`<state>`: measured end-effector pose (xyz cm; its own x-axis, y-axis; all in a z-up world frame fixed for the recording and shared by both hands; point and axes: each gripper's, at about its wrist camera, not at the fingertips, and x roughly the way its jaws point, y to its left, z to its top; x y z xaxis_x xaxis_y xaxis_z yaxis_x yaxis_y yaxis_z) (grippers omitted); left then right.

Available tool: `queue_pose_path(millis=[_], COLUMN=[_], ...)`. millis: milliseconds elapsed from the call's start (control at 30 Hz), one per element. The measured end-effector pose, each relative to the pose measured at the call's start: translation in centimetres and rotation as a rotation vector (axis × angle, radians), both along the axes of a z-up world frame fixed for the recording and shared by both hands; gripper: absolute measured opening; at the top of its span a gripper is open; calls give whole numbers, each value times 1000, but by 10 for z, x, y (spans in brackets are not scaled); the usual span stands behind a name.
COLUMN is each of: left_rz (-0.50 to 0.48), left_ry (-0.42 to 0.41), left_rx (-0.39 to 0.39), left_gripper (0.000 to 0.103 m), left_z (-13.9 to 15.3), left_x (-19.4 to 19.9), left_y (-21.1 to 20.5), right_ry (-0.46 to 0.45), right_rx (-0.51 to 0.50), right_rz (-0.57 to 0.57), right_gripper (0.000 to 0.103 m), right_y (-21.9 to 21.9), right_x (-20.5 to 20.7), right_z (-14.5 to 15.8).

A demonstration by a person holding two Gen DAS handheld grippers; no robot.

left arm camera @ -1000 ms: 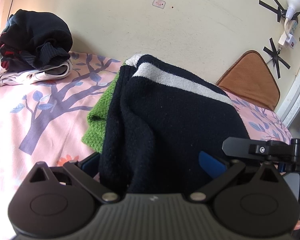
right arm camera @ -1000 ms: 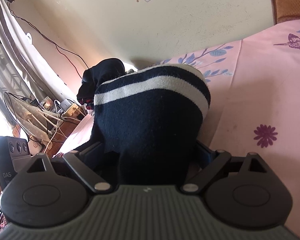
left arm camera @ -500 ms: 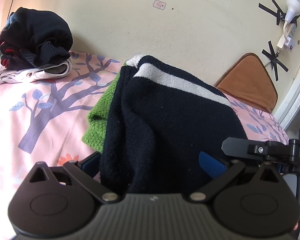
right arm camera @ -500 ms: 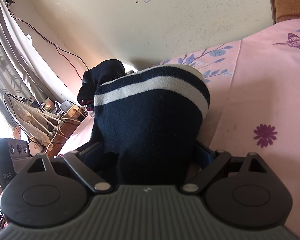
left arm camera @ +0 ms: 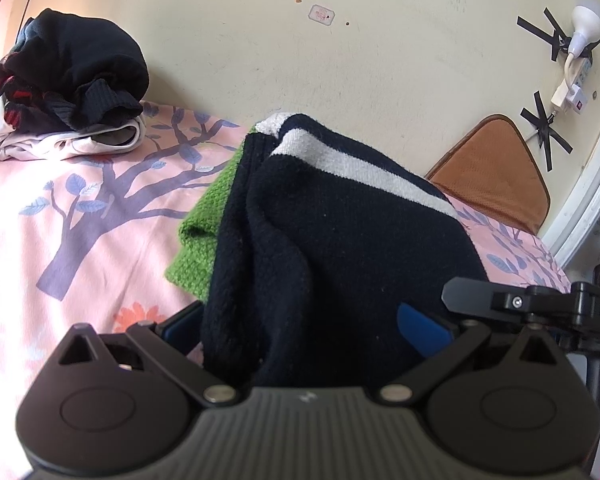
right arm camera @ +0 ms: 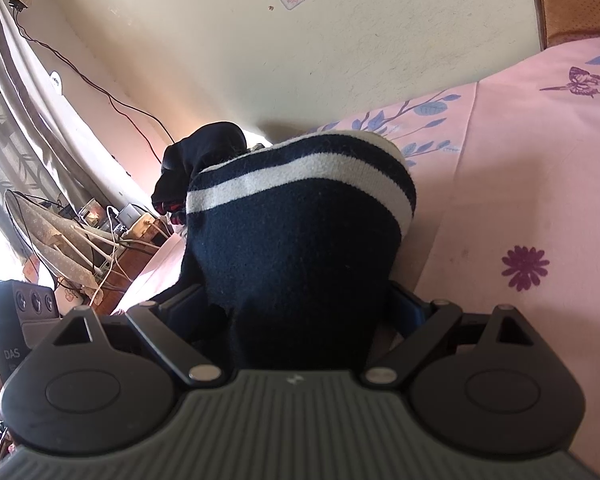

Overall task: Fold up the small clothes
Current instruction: 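Hold the sweater bundle with both grippers and carry it toward the clothes stack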

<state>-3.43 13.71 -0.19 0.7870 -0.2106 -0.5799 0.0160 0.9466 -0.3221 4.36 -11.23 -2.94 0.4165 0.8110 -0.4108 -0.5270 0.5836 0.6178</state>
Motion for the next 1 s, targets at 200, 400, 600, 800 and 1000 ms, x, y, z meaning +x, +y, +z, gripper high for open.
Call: queue_pose_path(millis=[200, 400, 600, 800, 1000], left_rz=[-2, -4, -5, 19, 27], left_ry=[-3, -1, 1, 0, -5], left_rx=[-9, -3, 2, 9, -15], left_gripper=[103, 103, 103, 103, 103], left_z=[0, 0, 0, 1, 0], left_x=[-1, 0, 0, -7, -16], left_y=[2, 1, 1, 1, 5], right_ry=[-11, -54, -96, -85, -77], right_rx=[-16, -78, -140, -123, -112], right_rz=[-14, -38, -77, -105, -114], right_gripper=[96, 98, 103, 103, 103], right_y=[1, 8, 11, 4, 2], right_x=[-3, -11, -24, -31, -33], right_z=[2, 5, 7, 5, 5])
